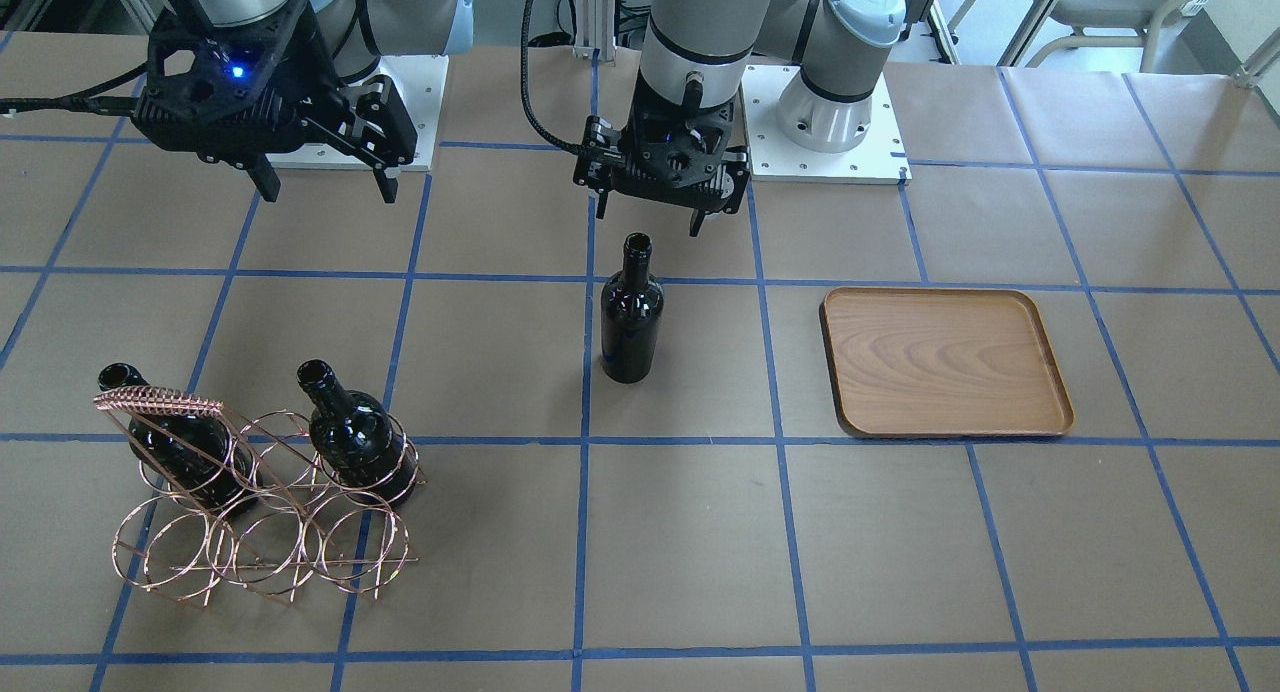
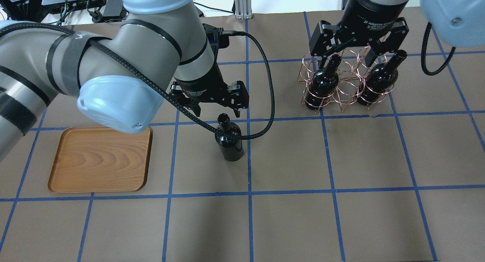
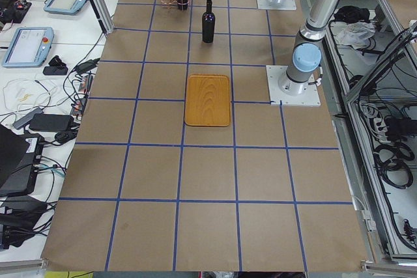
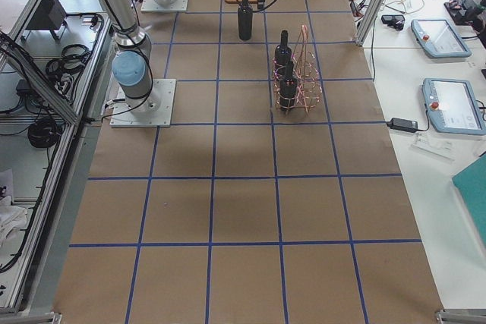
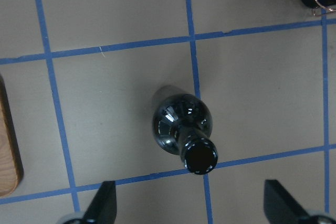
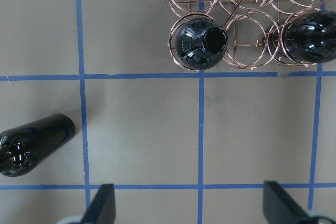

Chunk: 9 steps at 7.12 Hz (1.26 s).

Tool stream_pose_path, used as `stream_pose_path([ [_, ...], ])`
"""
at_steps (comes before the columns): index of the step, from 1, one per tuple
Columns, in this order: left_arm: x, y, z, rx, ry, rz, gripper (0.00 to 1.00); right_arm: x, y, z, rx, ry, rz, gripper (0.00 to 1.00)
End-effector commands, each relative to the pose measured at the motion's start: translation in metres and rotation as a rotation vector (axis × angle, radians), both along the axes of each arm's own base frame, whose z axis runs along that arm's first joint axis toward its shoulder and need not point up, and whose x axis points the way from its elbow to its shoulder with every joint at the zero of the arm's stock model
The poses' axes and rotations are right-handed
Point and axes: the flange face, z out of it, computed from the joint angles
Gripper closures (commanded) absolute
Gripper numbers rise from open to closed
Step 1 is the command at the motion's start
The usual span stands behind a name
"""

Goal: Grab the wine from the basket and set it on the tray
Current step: 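Lower the left gripper onto the standing bottle's neck and grasp it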

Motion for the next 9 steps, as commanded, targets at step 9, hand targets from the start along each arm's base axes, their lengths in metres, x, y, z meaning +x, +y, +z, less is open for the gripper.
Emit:
stream_pose_path([
  [9,-0.011,-0.019,-0.059,0.089,-0.034,-0.027,0.29,0.001,0.000,0.000,0.000,-0.005,-0.006,0.00],
])
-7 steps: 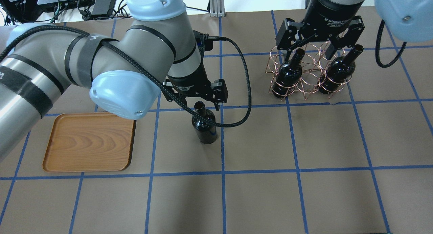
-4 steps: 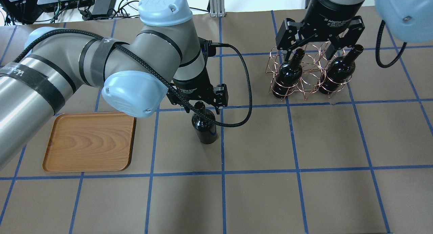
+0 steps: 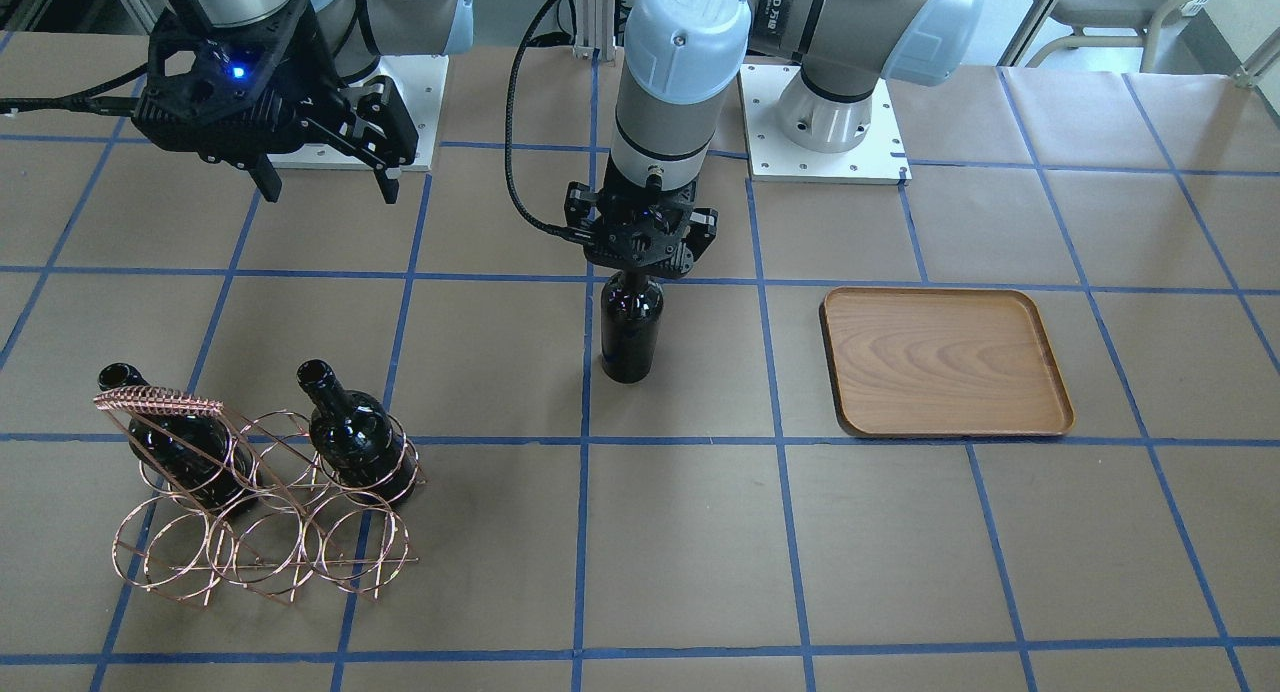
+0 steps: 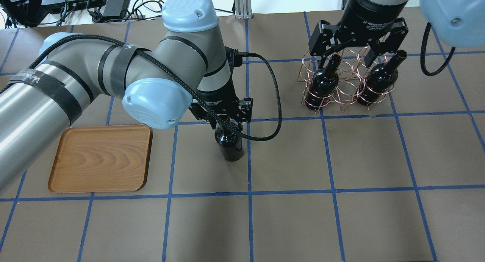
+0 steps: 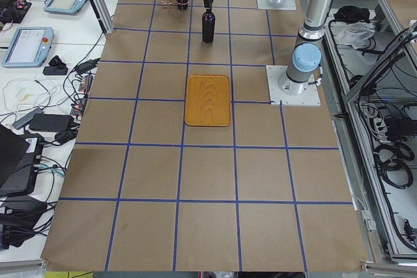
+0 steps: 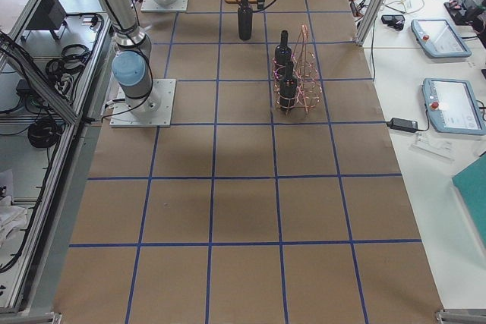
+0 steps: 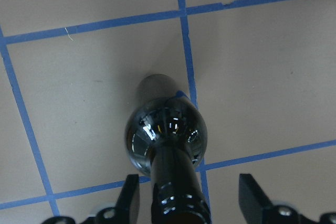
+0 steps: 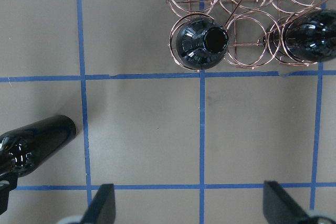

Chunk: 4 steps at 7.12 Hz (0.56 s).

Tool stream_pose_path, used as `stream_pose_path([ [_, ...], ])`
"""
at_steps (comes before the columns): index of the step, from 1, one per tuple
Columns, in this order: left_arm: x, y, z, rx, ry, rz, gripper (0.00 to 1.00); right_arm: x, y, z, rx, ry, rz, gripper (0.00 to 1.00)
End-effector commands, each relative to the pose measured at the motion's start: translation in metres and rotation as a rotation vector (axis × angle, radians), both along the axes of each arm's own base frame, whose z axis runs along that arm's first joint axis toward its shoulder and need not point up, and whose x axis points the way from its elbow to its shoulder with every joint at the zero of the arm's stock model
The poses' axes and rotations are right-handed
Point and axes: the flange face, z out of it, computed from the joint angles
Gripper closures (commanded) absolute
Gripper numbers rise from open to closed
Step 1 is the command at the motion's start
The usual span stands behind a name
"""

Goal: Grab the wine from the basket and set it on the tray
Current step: 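Lower the left gripper onto the standing bottle's neck and grasp it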

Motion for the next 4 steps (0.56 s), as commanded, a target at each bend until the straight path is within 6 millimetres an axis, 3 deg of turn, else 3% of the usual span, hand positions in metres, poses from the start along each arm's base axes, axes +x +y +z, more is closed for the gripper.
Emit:
stream_pose_path([
  [1,0.0028,-0.0040,-0.0045,0.006,-0.002,-0.006,0.28,0.0002,0.0000,0.0000,0.000,-0.002,-0.001,0.00],
  [3,0.0015,-0.0102,-0.0088,-0.009,0.004,-0.006,0.33,0.0003,0.0003,-0.0003,0.003,-0.003,-0.003,0.00],
  [4,0.0005,-0.0106,-0.0113,-0.004,0.002,-0.007,0.48,0.0001,0.0003,-0.0003,0.003,-0.002,-0.003,0.00],
])
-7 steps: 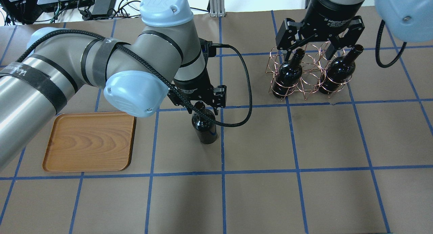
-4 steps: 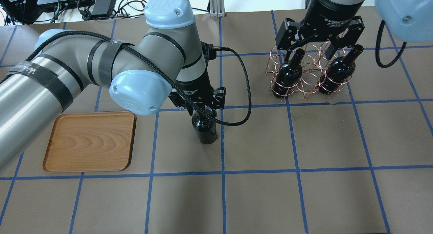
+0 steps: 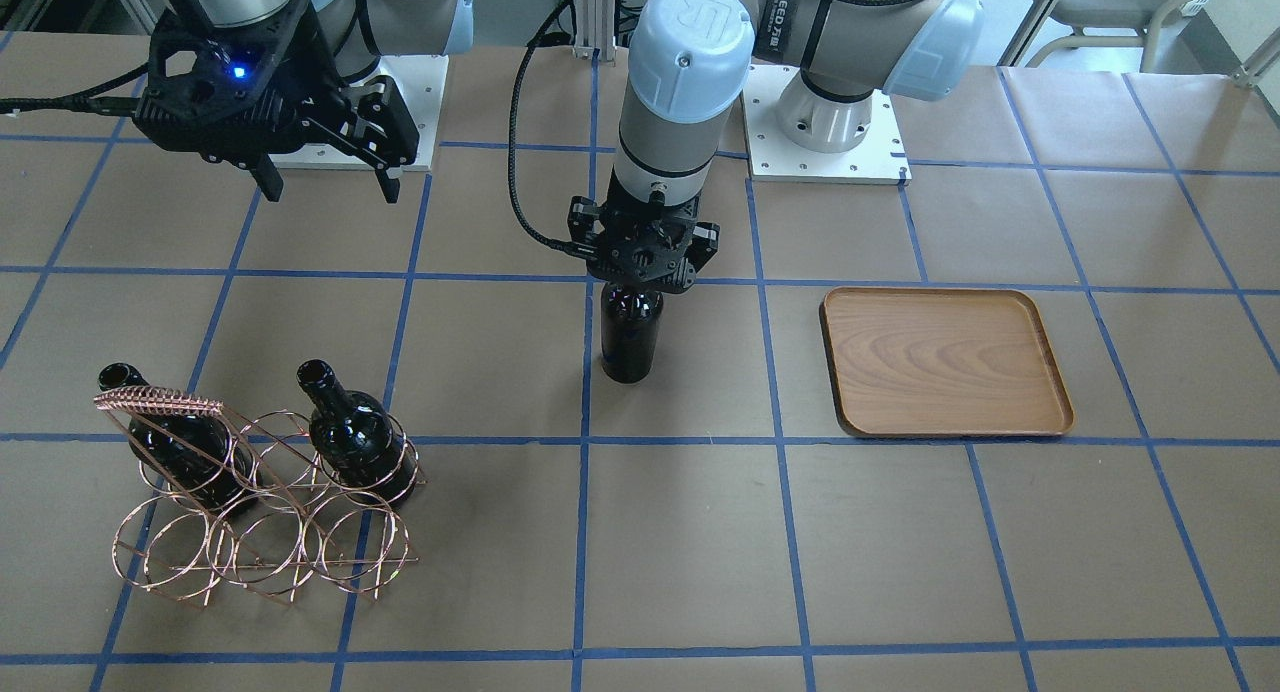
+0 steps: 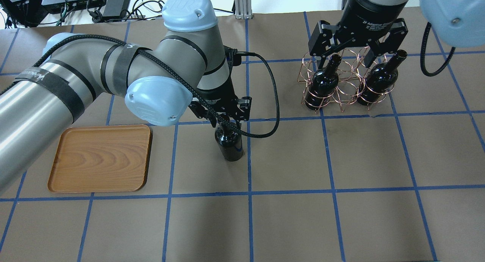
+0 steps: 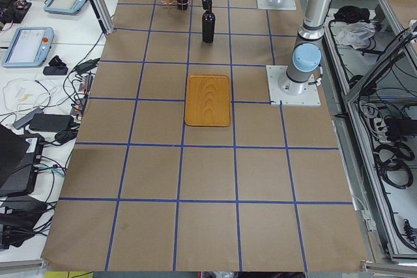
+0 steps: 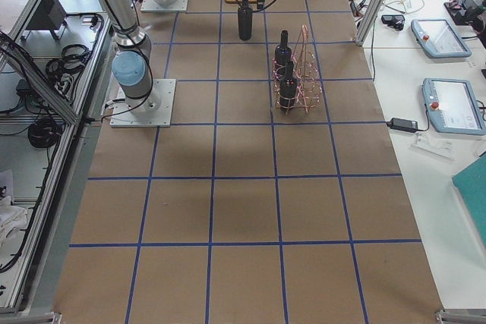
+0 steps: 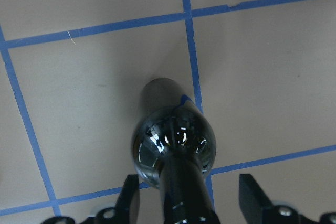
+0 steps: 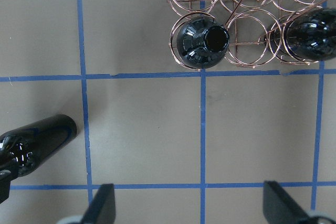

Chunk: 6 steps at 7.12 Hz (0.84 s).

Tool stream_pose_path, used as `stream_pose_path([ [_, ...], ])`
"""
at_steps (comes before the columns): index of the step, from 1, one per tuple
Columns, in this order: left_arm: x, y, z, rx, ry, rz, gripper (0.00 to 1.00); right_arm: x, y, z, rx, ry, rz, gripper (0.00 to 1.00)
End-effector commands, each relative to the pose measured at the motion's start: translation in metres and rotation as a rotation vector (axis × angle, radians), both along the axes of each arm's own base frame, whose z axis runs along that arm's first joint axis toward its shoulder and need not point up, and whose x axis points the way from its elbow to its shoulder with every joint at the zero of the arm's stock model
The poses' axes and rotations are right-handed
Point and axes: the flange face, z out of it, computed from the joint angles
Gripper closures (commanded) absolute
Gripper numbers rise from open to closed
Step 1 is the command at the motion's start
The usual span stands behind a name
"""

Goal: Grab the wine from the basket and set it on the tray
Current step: 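Lift the bottle with the left gripper and carry it over the tray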

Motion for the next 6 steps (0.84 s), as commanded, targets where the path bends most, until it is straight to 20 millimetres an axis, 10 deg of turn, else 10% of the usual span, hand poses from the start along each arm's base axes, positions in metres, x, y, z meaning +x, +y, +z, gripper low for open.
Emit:
stream_pose_path([
  [1,-0.0016,-0.0005,-0.0019,0.002,0.003,-0.001,0.71,-0.0002,0.0000,0.0000,0.000,0.002,0.000,0.00],
  [2,-0.0007,0.0015,-0.0017,0.012,-0.003,-0.003,1.00,-0.0001,0.0000,0.0000,0.000,0.001,0.000,0.00],
  [6,0.0001,0.0014,0.0007,0.024,-0.006,-0.004,1.00,-0.0001,0.0007,0.0006,0.000,0.001,0.000,0.00],
])
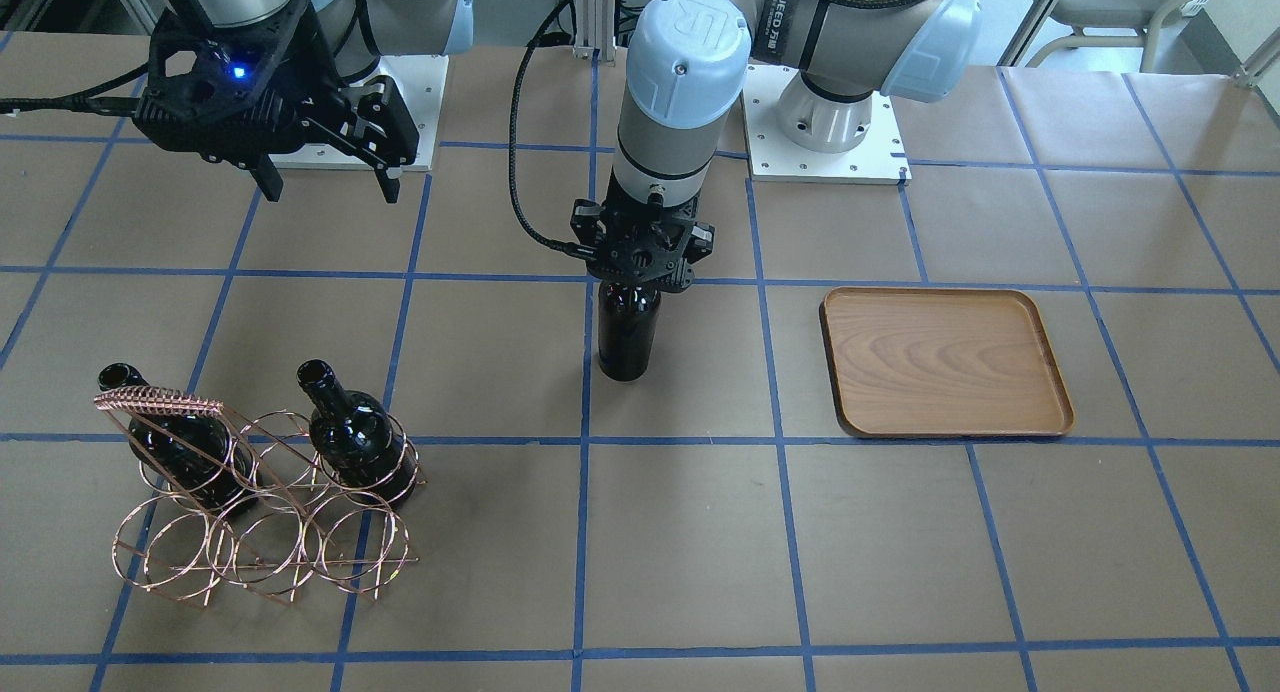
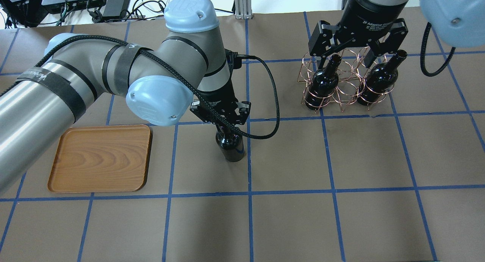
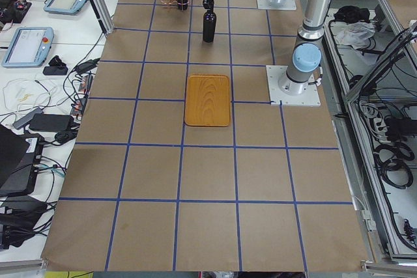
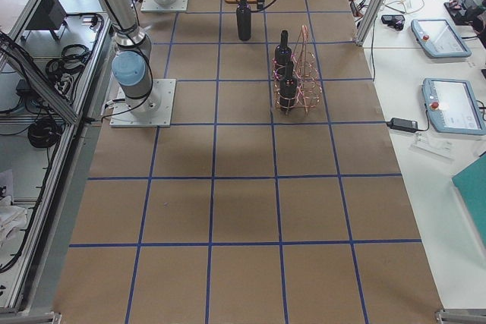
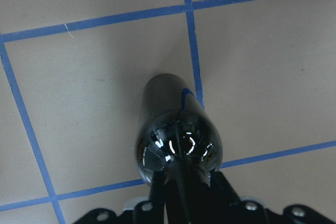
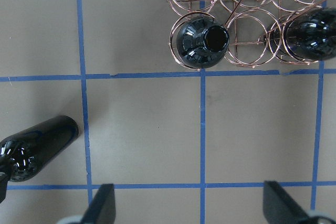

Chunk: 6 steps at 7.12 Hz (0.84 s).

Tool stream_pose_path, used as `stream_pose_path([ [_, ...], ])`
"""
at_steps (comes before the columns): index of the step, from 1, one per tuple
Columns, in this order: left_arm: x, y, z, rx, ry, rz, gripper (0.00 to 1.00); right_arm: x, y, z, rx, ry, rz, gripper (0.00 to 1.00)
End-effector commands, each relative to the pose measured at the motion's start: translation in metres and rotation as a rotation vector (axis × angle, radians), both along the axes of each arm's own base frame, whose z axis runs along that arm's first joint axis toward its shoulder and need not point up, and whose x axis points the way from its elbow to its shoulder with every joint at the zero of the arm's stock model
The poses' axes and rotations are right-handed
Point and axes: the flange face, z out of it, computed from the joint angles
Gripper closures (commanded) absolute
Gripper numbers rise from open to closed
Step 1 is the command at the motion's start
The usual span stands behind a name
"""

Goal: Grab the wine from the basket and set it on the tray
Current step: 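Lift the bottle with the left gripper and carry it over the tray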

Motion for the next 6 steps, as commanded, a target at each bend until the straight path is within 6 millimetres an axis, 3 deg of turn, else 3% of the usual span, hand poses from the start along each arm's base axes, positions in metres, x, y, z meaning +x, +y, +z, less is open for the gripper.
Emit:
stream_pose_path([
  [1,0.005,-0.002,0.010,-0.006,0.000,0.006,1.00,0.000,0.000,0.000,0.000,0.000,0.000,0.00],
  [2,0.015,-0.007,0.013,0.009,-0.003,-0.021,1.00,0.000,0.000,0.000,0.002,0.000,0.000,0.00],
  [4,0.029,-0.020,0.042,0.037,-0.005,-0.053,1.00,0.000,0.000,0.000,0.002,0.000,0.000,0.00],
  [5,0.033,-0.024,0.047,0.031,-0.008,-0.070,1.00,0.000,0.001,0.000,0.002,0.002,0.000,0.00],
  [6,0.063,-0.034,0.050,0.015,-0.071,-0.110,1.00,0.001,0.001,0.000,0.005,0.000,0.002,0.00],
])
